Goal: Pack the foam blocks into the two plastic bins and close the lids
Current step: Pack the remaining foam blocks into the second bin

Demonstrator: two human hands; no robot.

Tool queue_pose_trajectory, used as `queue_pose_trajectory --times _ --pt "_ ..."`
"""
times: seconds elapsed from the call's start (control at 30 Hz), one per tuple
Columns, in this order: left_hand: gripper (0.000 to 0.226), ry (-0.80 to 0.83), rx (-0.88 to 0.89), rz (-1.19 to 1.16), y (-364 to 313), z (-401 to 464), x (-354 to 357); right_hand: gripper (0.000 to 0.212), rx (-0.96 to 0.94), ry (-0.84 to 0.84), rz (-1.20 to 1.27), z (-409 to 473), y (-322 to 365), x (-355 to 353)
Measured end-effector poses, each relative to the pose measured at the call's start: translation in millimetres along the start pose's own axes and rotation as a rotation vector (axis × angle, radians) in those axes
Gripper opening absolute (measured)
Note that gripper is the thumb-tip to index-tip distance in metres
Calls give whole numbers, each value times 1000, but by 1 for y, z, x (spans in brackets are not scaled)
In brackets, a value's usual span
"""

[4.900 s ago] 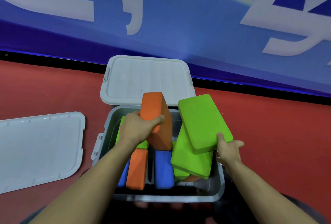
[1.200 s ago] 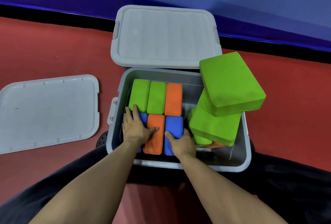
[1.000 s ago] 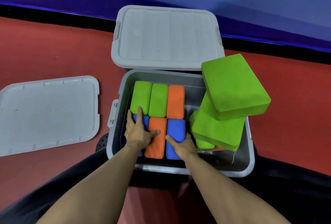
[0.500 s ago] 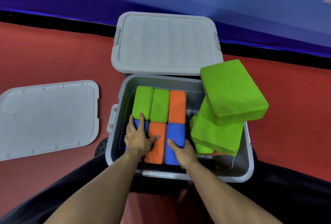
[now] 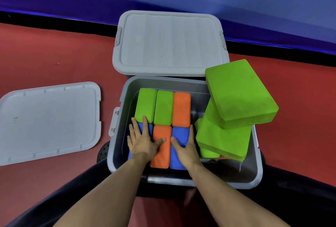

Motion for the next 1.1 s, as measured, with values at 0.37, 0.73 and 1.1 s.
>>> queue_pose_trajectory --times 0.37,0.73,1.1 --pt "116 -17 11 17 1 2 -1 77 -24 -48 -193 -1 4 0" --pt "101 -98 171 -24 -51 -37 -22 69 -225 21 -281 -52 27 -21" --pt "82 -161 437 -227 -193 -67 -81 65 -630 -150 -512 -92 130 -160"
Point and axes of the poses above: each hand's wrist, its own z-axis towards the middle knuckle, its own x-axis out of the palm, y = z × x, the point moved 6 cm from there along z, towards the middle knuckle, and after that the axes turned 7 degrees about -z, right-handed, at the moved point
